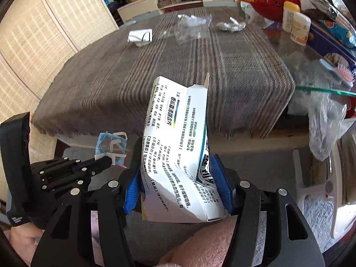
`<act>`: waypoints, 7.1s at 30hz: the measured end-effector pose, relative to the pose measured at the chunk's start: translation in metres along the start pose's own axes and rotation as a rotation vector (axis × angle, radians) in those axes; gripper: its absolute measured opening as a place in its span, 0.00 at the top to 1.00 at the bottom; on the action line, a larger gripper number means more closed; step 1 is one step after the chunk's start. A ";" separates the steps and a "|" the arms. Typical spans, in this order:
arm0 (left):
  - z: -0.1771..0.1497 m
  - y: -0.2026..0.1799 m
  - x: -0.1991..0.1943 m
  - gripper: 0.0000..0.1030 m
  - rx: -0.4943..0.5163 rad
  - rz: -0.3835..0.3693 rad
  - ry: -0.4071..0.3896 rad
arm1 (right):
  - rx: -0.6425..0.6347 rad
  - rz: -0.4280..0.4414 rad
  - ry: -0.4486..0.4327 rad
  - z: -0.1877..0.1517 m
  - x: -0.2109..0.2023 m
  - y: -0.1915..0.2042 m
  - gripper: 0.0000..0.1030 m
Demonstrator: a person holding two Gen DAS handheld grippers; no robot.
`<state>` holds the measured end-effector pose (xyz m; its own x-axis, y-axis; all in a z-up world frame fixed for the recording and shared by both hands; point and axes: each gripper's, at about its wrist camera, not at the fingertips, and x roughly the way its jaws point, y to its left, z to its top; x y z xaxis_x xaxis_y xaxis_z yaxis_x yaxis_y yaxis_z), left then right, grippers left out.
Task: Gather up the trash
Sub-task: 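Lower both held items over the bin and open both grippers, then grasp the clear plastic bag with the right gripper while the left grasps the white paper cup, then carry the bag and cup over the bin and open both grippers, then grasp a crumpled tissue with the right gripper while the left grasps another tissue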
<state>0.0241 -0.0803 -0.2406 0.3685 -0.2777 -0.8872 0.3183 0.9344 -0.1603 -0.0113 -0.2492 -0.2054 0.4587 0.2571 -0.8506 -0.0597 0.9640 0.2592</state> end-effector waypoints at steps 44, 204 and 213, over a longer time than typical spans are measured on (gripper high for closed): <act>-0.046 0.035 0.071 0.14 -0.093 -0.003 0.150 | 0.120 -0.056 0.161 -0.035 0.090 -0.018 0.03; 0.056 0.055 -0.022 0.08 -0.169 -0.040 -0.065 | 0.165 -0.092 -0.083 0.013 0.015 -0.054 0.03; 0.154 0.063 -0.020 0.08 -0.172 -0.037 -0.119 | 0.116 -0.132 -0.180 0.106 -0.001 -0.068 0.03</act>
<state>0.1714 -0.0501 -0.1665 0.4629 -0.3270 -0.8239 0.1833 0.9447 -0.2719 0.0861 -0.3220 -0.1734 0.6068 0.1035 -0.7881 0.1086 0.9714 0.2111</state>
